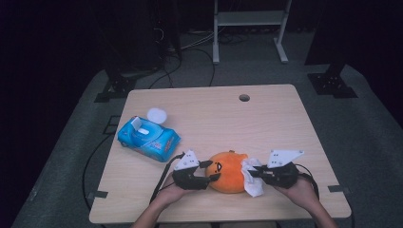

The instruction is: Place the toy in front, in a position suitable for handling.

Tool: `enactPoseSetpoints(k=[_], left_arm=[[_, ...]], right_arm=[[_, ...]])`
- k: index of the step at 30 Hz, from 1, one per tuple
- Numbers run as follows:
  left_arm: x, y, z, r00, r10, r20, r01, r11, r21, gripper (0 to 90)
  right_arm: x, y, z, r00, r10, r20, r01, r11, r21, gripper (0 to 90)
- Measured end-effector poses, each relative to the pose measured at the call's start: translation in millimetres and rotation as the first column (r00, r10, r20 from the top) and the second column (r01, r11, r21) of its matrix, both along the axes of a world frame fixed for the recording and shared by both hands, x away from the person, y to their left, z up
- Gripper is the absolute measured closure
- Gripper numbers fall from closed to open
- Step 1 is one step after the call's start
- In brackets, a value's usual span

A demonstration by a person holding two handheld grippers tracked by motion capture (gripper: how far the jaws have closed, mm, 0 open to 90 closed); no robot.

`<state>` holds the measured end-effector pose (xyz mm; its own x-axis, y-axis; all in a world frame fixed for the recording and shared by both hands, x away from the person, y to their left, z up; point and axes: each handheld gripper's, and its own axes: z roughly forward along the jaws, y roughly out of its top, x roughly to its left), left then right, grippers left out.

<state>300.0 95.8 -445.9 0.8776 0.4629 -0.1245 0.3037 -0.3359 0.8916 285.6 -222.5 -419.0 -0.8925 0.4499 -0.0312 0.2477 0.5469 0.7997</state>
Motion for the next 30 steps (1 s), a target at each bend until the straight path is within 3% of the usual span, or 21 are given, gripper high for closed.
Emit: enactPoseSetpoints(k=[2,3,5,7,9,12,17,20,21,26,29,30], left_arm=[[1.1,-0.3,0.2,1.0,0.009,-0.003,-0.009,1.0,-0.001,43.3],[2.5,-0.6,0.2,0.9998,0.019,-0.006,-0.019,0.9998,-0.003,43.3],[6.2,-1.9,-0.2,0.9987,0.045,-0.026,-0.046,0.9987,-0.021,43.3],[7.5,-1.7,0.0,0.9981,0.054,-0.029,-0.054,0.9984,-0.017,43.3],[7.8,-0.8,-0.6,0.9982,0.054,-0.028,-0.054,0.9984,-0.014,43.3],[7.8,0.6,-1.1,0.9975,0.058,-0.04,-0.059,0.998,-0.024,43.3],[7.2,-1.2,-1.1,0.9979,0.054,-0.035,-0.055,0.9982,-0.022,43.3],[7.4,-1.1,-1.5,0.9977,0.058,-0.036,-0.058,0.9981,-0.021,43.4],[7.4,-1.1,-1.5,0.9977,0.058,-0.036,-0.058,0.9981,-0.021,43.4],[7.9,-0.9,-2.2,0.997,0.064,-0.045,-0.065,0.9976,-0.022,43.5],[7.3,-0.5,-2.4,0.9968,0.066,-0.045,-0.067,0.9975,-0.022,43.6],[6.9,0.1,-3.0,0.997,0.061,-0.047,-0.062,0.9977,-0.025,43.6]], right_arm=[[-2.1,-1.0,1.4,1.0,-0.004,0.008,0.004,1.0,0.007,83.6],[-5.9,3.2,7.0,0.9994,0.016,0.032,-0.018,0.999,0.037,83.6],[-10.2,14.3,11.9,0.9974,0.046,0.056,-0.049,0.998,0.048,83.6],[-12.6,26.4,12.7,0.9938,0.076,0.081,-0.078,0.997,0.021,83.5],[-13.5,36.9,9.2,0.9896,0.097,0.106,-0.094,0.995,-0.035,83.5],[-10.0,31.5,5.8,0.9914,0.093,0.092,-0.091,0.995,-0.026,83.6],[-2.4,6.0,-3.0,0.9989,0.019,0.044,-0.018,1.0,-0.014,83.6],[-2.9,1.3,-1.3,0.9984,0.0,0.056,0.001,1.0,-0.031,83.7],[-2.7,0.7,0.7,0.9985,-0.003,0.055,0.004,1.0,-0.007,83.7],[-8.4,12.9,8.0,0.9959,0.035,0.084,-0.039,0.999,0.038,83.6],[-13.8,31.6,8.3,0.9882,0.087,0.126,-0.083,0.996,-0.03,83.6],[-12.3,32.0,6.6,0.9891,0.086,0.119,-0.083,0.996,-0.037,83.6]])
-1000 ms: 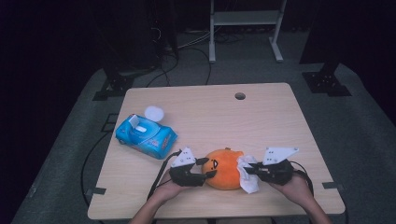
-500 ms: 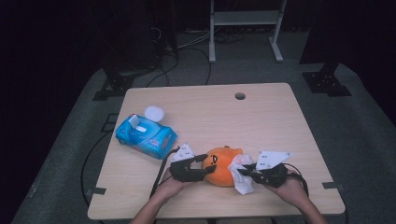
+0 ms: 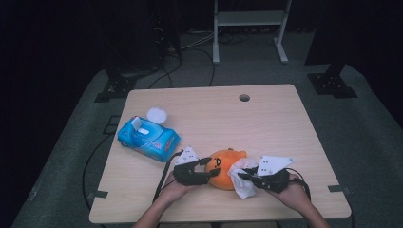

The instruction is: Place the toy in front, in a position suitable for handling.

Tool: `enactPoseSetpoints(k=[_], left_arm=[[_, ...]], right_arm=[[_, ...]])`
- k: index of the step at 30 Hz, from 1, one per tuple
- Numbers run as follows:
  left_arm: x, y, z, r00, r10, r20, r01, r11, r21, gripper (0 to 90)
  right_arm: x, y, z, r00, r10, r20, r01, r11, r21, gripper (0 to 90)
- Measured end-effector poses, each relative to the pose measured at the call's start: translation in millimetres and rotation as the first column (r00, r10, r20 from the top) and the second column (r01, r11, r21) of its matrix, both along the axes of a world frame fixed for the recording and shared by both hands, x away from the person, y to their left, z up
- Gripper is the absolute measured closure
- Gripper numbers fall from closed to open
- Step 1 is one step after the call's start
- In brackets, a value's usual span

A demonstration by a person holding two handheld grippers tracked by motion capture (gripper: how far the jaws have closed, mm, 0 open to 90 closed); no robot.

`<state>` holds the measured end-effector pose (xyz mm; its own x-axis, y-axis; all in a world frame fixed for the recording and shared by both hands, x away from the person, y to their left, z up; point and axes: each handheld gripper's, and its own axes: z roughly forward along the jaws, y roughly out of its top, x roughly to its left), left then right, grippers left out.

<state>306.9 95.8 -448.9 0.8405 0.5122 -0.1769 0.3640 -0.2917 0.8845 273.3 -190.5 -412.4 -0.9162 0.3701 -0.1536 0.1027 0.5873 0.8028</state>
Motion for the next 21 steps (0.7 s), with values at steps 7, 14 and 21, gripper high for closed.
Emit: enactPoseSetpoints(k=[7,14,21], left_arm=[[-1.3,0.3,-0.1,0.9999,-0.013,0.002,0.013,0.9999,-0.009,43.3],[-3.9,-6.5,-0.2,0.9996,-0.009,0.025,0.01,0.9999,-0.004,43.2],[-5.2,-4.8,-1.0,0.9993,-0.017,0.034,0.017,0.9999,0.001,43.2]], right_arm=[[12.8,-23.8,-6.0,0.9942,-0.092,-0.055,0.093,0.995,0.022,83.7],[2.3,1.9,4.8,0.9996,-0.025,0.011,0.025,0.999,0.04,83.5],[5.3,3.9,-0.3,0.9998,-0.018,-0.012,0.019,0.999,0.035,83.7]])
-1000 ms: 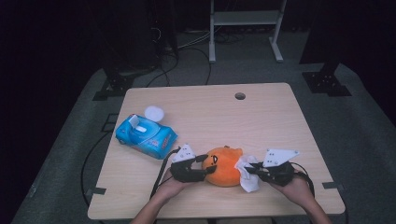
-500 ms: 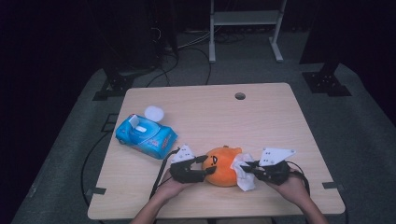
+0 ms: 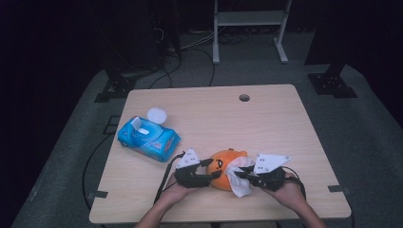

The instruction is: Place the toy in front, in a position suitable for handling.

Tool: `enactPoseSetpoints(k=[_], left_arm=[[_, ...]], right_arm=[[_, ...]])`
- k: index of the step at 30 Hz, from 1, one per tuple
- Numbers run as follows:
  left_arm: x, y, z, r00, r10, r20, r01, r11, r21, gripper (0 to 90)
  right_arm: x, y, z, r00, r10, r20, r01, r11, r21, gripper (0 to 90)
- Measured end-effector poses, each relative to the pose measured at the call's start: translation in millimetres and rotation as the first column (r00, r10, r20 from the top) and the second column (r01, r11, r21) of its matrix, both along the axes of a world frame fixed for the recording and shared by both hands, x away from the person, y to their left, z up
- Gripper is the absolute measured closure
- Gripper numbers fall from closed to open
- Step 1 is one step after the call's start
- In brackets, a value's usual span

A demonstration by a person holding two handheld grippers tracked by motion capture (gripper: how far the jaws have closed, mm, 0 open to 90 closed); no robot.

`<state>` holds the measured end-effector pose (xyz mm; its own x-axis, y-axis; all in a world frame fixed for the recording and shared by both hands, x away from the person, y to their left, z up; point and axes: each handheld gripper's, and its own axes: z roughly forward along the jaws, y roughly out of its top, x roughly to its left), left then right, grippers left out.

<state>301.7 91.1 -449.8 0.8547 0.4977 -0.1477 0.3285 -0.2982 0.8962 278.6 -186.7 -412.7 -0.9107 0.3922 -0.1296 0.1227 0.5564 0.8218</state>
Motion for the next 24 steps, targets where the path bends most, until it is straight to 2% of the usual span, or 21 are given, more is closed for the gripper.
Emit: enactPoseSetpoints(k=[4,7,8,11,12,14,15,16,17,19,20,24], left_arm=[[-1.8,-0.4,0.0,0.9999,-0.015,0.005,0.015,0.9999,0.007,43.3],[-3.4,-0.6,0.3,0.9995,-0.031,0.009,0.031,0.9995,0.01,43.3],[-4.1,-0.4,0.3,0.9992,-0.038,0.008,0.038,0.9992,0.006,43.1],[-6.3,0.9,1.6,0.9981,-0.062,0.007,0.062,0.9981,0.003,40.1],[-9.0,2.5,5.2,0.9965,-0.079,0.026,0.079,0.9968,0.012,37.7],[-9.5,3.3,7.6,0.9959,-0.081,0.04,0.081,0.9967,0.004,33.2],[-9.4,3.8,9.8,0.9957,-0.078,0.05,0.079,0.9968,-0.012,33.2],[-9.1,3.5,11.6,0.9961,-0.067,0.058,0.069,0.9973,-0.026,28.0],[-8.7,1.3,11.6,0.9965,-0.043,0.072,0.045,0.9984,-0.034,26.6],[-8.8,-1.1,9.6,0.9966,-0.042,0.07,0.044,0.9987,-0.025,26.4],[-10.1,-6.0,3.4,0.9955,-0.06,0.074,0.059,0.9982,0.007,27.7],[-11.5,-7.7,1.6,0.9961,-0.051,0.072,0.049,0.9985,0.022,33.7]], right_arm=[[11.0,-25.1,-3.5,0.9953,-0.085,-0.046,0.086,0.996,0.027,83.7],[17.3,-36.3,-4.5,0.9878,-0.107,-0.113,0.12,0.986,0.117,83.6],[18.2,-35.5,-4.4,0.988,-0.1,-0.117,0.115,0.985,0.129,83.5],[19.0,-30.4,-6.2,0.9887,-0.085,-0.124,0.099,0.988,0.118,83.4],[20.1,-27.6,-10.8,0.9877,-0.065,-0.143,0.081,0.99,0.113,83.5],[20.2,-28.1,-14.2,0.9858,-0.053,-0.159,0.07,0.992,0.106,83.5],[20.2,-28.1,-14.2,0.9858,-0.053,-0.159,0.07,0.992,0.106,83.5],[20.0,-28.8,-15.6,0.9849,-0.043,-0.167,0.061,0.993,0.103,83.5],[18.9,-30.1,-18.0,0.9824,-0.031,-0.184,0.051,0.993,0.103,83.5],[17.5,-30.3,-19.4,0.9816,-0.024,-0.19,0.041,0.995,0.088,83.5],[16.3,-30.9,-19.6,0.9812,-0.027,-0.191,0.044,0.996,0.082,83.5],[14.1,-31.1,-15.5,0.9847,-0.043,-0.169,0.056,0.996,0.076,83.6]])
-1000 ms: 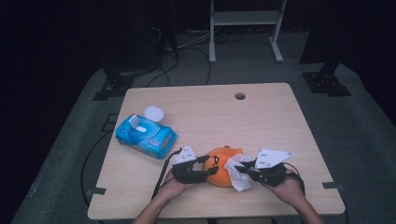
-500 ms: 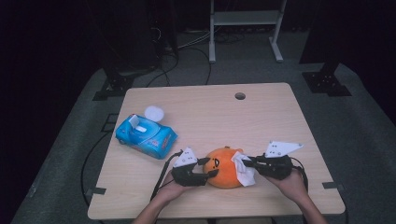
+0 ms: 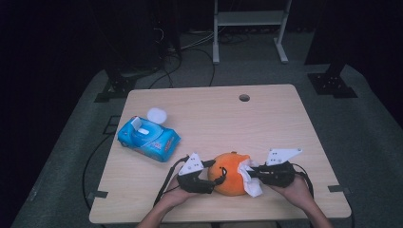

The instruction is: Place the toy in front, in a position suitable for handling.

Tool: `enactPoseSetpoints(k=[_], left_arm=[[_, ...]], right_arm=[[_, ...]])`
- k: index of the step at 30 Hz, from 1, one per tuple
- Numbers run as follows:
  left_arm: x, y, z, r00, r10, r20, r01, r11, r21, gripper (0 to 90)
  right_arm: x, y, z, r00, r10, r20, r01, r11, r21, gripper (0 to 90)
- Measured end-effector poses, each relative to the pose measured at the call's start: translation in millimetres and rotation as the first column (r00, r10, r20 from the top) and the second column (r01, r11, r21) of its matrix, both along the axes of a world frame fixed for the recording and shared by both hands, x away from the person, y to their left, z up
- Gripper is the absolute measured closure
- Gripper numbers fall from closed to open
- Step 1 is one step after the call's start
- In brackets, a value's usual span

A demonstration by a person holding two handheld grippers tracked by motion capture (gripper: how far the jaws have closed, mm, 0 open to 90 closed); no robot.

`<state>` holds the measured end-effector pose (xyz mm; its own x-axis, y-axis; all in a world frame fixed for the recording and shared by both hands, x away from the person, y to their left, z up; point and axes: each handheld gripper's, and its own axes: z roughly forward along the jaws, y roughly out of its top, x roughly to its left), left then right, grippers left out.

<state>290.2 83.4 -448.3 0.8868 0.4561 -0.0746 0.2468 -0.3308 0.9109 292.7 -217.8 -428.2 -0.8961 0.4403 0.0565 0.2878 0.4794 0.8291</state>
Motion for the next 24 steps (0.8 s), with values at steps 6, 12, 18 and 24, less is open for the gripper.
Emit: enactPoseSetpoints(k=[6,12,18,24], left_arm=[[-2.8,1.7,0.1,0.9997,-0.026,0.006,0.025,0.9995,0.017,35.2],[-1.3,-0.7,9.5,0.9998,-0.014,0.012,0.014,0.9977,-0.066,30.4],[-2.1,-2.3,-0.3,0.9998,-0.017,0.006,0.017,0.9995,-0.027,37.6],[-3.7,-3.6,-0.8,0.9996,-0.019,0.021,0.019,0.9998,-0.001,39.4]], right_arm=[[-3.7,23.0,12.3,0.9952,0.038,0.09,-0.04,0.999,0.02,83.6],[-5.1,27.2,4.2,0.9956,0.066,0.066,-0.065,0.998,-0.014,83.8],[-9.9,30.9,6.0,0.9934,0.07,0.09,-0.069,0.997,-0.022,83.9],[-1.1,12.5,1.6,0.9976,0.033,0.061,-0.033,0.999,-0.003,83.9]])
